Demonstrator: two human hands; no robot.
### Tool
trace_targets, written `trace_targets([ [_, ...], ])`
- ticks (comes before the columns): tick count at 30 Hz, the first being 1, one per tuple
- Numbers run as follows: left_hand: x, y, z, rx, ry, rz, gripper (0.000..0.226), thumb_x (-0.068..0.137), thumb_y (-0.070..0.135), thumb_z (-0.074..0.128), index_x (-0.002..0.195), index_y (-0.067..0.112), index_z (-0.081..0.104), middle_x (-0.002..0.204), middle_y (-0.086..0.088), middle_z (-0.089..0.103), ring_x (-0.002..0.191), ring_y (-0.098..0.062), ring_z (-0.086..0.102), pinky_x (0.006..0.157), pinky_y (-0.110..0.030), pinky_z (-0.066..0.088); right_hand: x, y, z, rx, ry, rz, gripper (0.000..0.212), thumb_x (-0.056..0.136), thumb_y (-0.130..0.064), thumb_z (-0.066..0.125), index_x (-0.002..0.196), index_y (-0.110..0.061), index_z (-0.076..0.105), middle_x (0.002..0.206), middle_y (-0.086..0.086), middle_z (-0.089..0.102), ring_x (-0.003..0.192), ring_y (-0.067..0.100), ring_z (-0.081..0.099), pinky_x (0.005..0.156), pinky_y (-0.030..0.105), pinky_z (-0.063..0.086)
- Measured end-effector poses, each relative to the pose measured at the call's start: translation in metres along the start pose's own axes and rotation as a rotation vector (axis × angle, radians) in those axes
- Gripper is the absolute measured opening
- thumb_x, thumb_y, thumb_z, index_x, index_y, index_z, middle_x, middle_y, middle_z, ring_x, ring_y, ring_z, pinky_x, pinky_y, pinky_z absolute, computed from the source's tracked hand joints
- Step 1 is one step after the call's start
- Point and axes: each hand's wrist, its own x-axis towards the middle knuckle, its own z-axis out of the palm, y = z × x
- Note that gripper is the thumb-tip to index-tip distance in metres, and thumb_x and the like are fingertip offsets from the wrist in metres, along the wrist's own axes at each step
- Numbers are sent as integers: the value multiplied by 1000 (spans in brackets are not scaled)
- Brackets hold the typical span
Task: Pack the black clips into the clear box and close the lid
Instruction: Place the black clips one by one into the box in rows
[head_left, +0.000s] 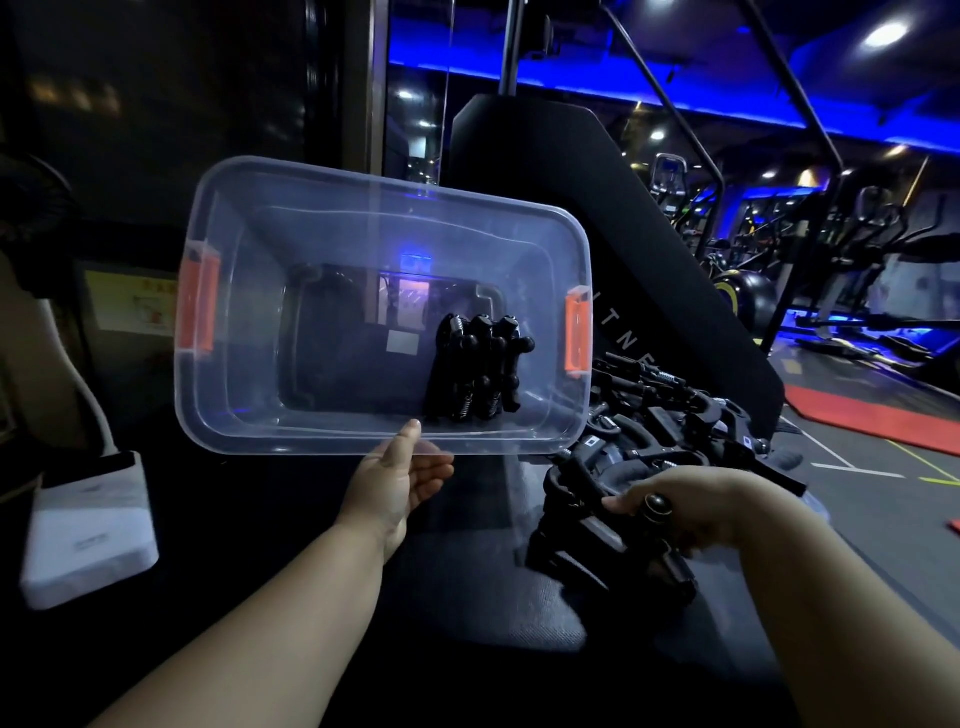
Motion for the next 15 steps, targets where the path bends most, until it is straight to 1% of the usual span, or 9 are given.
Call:
trace_targets([
  [2, 0, 0, 0, 0, 1, 0, 34, 97, 34, 48, 76, 9, 57, 67, -6, 69, 57, -11, 66, 61, -24, 49, 0, -1, -1, 16, -25, 5, 34, 62, -42, 77, 78, -15, 64, 82, 12, 62, 49, 16, 52, 45, 23, 30],
  [3, 0, 0, 1, 0, 2, -1, 34, 97, 34, 48, 76, 9, 57, 68, -6, 69, 57, -11, 66, 61, -24, 49, 1, -3, -2, 25, -37, 12, 27, 68, -40, 75, 76, -16, 64, 83, 12, 62, 48, 16, 52, 44, 22, 31],
  [4, 0, 0, 1, 1, 2, -1, 34, 97, 34, 48, 76, 9, 57, 69, -6, 69, 57, -11, 66, 61, -24, 49, -1, -6, -3, 19, -49, 21, 22, 76, -37, 72, 75, -17, 63, 80, 11, 62, 46, 16, 53, 44, 21, 32],
  [5, 0, 0, 1, 3, 1, -1, 34, 97, 34, 48, 76, 9, 57, 70, -7, 69, 57, -11, 66, 61, -24, 49, -2, -9, -4, -15, -57, 38, 22, 82, -36, 69, 73, -17, 62, 73, 9, 64, 43, 15, 53, 43, 19, 33],
  [7, -1, 1, 1, 4, 0, -2, 33, 97, 34, 48, 76, 9, 57, 73, -9, 68, 58, -11, 66, 63, -25, 49, -5, -16, -5, -130, -60, 77, 28, 85, -40, 66, 73, -15, 62, 63, 5, 65, 43, 14, 53, 45, 20, 36],
  [8, -2, 1, 1, 3, 0, -2, 33, 97, 34, 48, 76, 9, 57, 74, -9, 68, 59, -12, 65, 64, -25, 49, -7, -20, -6, -180, -52, 91, 29, 86, -40, 66, 76, -13, 63, 65, 6, 66, 45, 15, 55, 48, 21, 38],
  [11, -3, 2, 2, 7, 3, 1, 34, 97, 34, 48, 76, 9, 57, 71, -8, 69, 59, -12, 65, 64, -26, 49, -6, -31, -9, -286, 54, 81, 34, 80, -36, 75, 92, -6, 66, 75, 10, 68, 54, 19, 60, 52, 25, 42],
  [13, -3, 2, 3, 2, 8, -1, 34, 97, 33, 47, 75, 10, 56, 65, -5, 69, 57, -11, 65, 62, -25, 48, -3, -40, -8, -466, 170, 27, 30, 79, -33, 76, 90, -6, 68, 71, 5, 64, 56, 18, 57, 52, 24, 45],
  [15, -2, 2, 3, 0, 10, -1, 34, 98, 33, 47, 74, 10, 56, 62, -3, 70, 57, -11, 65, 62, -24, 48, -3, -49, -1, -716, 237, -25, 22, 81, -35, 71, 83, -15, 66, 67, -4, 58, 58, 13, 55, 53, 22, 45],
])
